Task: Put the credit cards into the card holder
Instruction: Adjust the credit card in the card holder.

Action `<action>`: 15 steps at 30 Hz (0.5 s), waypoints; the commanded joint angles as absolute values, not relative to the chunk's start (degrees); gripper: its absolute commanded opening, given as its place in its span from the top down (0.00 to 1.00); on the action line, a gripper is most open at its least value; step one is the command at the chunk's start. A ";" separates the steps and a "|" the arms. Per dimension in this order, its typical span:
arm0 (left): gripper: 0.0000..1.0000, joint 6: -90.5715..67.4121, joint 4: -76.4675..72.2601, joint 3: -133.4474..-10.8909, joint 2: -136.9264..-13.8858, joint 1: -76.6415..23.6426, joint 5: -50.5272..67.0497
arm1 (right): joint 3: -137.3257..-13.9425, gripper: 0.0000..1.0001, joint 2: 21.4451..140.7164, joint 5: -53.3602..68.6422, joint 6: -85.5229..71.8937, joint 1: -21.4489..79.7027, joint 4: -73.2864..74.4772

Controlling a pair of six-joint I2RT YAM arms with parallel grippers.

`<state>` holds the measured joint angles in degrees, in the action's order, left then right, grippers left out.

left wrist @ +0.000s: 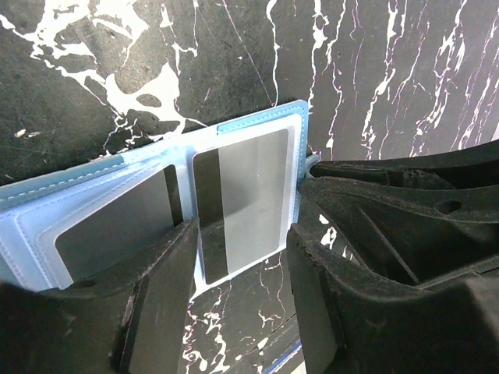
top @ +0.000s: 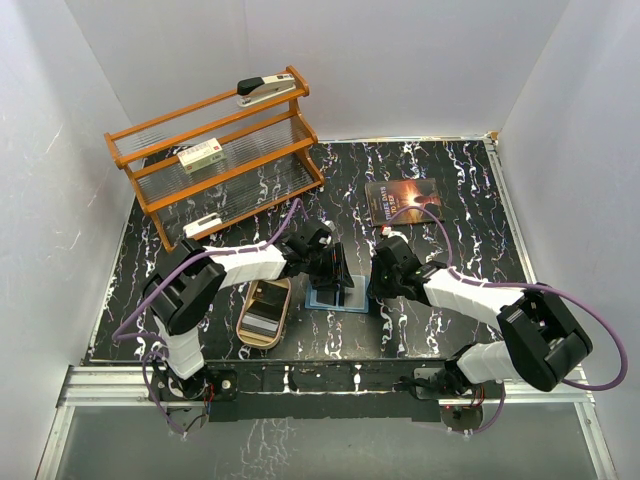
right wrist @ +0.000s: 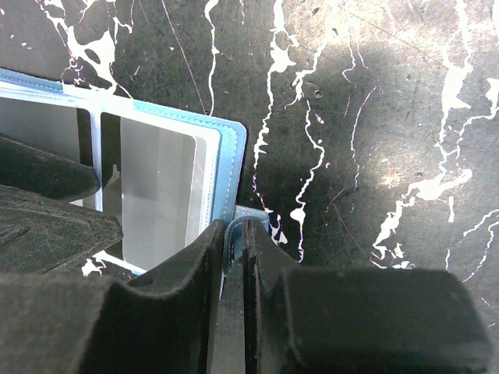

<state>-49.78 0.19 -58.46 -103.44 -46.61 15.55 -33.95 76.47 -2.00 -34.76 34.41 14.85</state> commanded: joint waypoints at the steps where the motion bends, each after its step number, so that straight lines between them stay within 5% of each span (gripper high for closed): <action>1: 0.51 -48.97 1.48 -60.12 -104.35 -46.83 15.63 | -33.54 0.87 76.39 -3.14 -34.41 34.27 12.64; 15: 0.51 -52.81 -3.12 -59.47 -107.77 -47.15 19.19 | -32.96 0.87 77.77 -2.14 -34.89 34.23 10.91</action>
<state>-51.68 -2.63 -58.96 -106.00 -46.57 17.87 -33.65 76.47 -1.54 -34.83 34.37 14.28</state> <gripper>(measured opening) 0.484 0.135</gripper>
